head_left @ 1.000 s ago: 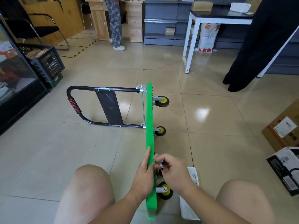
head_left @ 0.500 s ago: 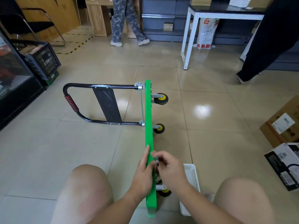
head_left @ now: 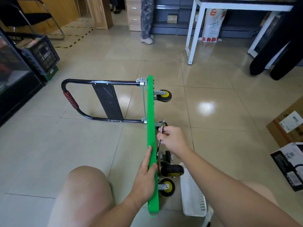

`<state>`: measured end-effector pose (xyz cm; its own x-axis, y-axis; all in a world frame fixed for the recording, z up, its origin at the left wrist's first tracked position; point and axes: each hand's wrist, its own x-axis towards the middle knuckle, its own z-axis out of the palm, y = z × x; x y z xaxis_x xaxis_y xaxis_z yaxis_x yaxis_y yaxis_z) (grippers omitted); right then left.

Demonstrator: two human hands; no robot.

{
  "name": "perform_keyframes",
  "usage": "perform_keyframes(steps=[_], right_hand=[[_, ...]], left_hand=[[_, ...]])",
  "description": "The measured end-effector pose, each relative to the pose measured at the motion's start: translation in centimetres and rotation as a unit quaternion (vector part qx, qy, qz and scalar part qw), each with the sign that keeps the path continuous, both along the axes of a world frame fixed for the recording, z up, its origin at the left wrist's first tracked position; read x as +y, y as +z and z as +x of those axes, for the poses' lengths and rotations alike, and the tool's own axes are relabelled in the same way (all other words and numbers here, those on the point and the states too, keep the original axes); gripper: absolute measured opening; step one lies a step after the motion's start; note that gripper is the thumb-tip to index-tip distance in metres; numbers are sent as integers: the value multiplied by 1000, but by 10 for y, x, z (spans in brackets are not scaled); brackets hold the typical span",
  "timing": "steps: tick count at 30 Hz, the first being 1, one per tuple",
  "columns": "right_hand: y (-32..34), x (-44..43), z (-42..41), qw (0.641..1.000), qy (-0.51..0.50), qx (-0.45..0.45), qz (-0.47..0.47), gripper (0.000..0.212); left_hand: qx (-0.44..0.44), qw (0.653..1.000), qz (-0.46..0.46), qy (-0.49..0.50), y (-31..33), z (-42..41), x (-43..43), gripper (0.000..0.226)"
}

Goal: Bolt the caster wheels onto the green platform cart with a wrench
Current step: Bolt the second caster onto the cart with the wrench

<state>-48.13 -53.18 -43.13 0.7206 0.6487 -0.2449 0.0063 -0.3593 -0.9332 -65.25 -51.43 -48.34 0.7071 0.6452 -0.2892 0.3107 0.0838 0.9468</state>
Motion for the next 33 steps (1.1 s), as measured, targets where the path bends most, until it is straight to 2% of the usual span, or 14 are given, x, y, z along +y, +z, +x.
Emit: perform_keyframes(steps=[4,7,12,18,24,29,33], right_hand=[[6,10,17,997,11,70,-32,19],[19,5,21,996,-39,83,16,13],[42,-46,-8,997,-22,-42,54,13],[16,-85,-58,991,-41,-47,119,27],[-13,-89,-79,984,-25,-61,164,42],[-22,-84,-82,986,6,-72,151,48],[-25,-77,-79,985,26,-122,119,65]], left_hand=[[2,1000,0,-6,-1,-1,0,62],[0,1000,2,-8,-1,-2,0,62],[-6,1000,6,-3,1,-2,0,61],[-15,1000,-6,-14,4,-1,-1,60],[-7,1000,23,-14,-2,-3,3,62],[-8,1000,-1,-6,-1,-2,3,62],[-20,1000,-15,1,-2,-1,4,63]])
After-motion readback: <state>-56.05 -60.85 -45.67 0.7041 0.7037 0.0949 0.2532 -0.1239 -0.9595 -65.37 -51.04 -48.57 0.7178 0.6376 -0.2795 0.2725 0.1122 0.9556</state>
